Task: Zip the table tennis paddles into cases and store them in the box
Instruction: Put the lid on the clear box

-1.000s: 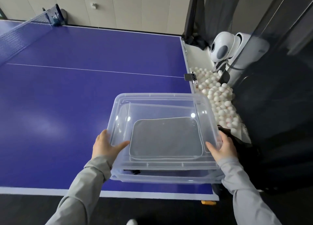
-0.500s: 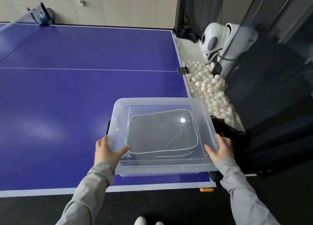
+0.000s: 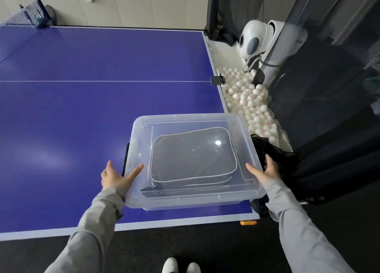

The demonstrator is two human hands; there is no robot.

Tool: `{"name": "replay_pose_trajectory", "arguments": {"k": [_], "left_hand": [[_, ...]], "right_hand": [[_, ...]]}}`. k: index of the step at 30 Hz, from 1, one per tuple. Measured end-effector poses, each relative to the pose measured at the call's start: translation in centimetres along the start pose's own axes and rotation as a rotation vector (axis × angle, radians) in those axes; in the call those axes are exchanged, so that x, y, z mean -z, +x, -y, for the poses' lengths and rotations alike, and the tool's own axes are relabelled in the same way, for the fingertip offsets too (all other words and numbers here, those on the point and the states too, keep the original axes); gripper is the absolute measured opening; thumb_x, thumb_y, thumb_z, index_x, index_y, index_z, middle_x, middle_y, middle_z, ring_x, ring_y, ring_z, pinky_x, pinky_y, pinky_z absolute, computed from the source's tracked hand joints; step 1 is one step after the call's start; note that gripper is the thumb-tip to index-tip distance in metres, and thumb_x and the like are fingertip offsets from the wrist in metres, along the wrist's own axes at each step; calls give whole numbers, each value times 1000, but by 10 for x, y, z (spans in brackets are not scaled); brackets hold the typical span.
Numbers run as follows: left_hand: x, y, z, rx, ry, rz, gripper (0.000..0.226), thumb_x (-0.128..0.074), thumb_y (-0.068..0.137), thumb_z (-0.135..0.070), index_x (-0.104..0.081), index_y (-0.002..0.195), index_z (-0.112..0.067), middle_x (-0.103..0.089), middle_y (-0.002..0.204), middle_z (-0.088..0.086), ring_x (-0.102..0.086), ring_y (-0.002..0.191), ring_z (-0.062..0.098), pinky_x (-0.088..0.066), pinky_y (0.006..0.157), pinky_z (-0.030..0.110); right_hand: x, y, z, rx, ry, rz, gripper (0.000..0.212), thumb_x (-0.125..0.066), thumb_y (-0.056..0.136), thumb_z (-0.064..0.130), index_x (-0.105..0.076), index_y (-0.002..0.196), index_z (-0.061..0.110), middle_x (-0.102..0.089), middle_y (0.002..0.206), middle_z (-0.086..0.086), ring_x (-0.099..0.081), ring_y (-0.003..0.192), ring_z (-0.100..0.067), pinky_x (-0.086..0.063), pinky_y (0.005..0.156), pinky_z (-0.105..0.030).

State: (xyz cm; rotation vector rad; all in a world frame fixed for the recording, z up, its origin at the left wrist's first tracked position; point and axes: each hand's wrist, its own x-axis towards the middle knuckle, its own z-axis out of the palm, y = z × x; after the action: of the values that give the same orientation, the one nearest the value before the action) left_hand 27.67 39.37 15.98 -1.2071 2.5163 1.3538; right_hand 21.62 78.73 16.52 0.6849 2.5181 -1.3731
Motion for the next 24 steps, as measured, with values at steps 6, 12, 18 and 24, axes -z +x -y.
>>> {"name": "replay_pose_trajectory", "arguments": {"k": [6, 12, 18, 24], "left_hand": [[1, 16, 0, 79, -85, 224, 95, -73, 69, -57, -33, 141, -8, -48, 138, 13, -50, 120, 33, -39, 104, 43], [0, 5, -4, -127, 25, 44, 69, -86, 58, -41, -56, 113, -10, -55, 111, 7, -58, 98, 28, -47, 93, 45], [-6, -3, -3, -269, 64, -29, 54, -83, 66, -33, -52, 99, -4, -44, 106, 10, -47, 85, 25, -42, 84, 33], [-6, -7, -5, -335, 89, -81, 61, -83, 66, -33, -51, 109, -4, -47, 106, 7, -47, 87, 23, -40, 79, 31]], "right_hand": [[-5, 23, 6, -179, 107, 77, 84, -75, 74, 41, -36, 139, 5, -46, 141, -12, -44, 128, -27, -31, 111, -36], [-10, 21, 3, -73, 10, -90, 92, -82, 65, 40, -37, 138, 4, -44, 141, -14, -42, 130, -29, -32, 111, -39], [-14, 11, 5, 127, -143, -199, 75, -79, 69, 37, -48, 127, 1, -45, 130, -20, -42, 124, -33, -32, 106, -38], [-14, 6, 7, 221, -203, -233, 68, -78, 71, 35, -51, 123, -1, -49, 125, -22, -45, 121, -36, -34, 105, -38]]}}
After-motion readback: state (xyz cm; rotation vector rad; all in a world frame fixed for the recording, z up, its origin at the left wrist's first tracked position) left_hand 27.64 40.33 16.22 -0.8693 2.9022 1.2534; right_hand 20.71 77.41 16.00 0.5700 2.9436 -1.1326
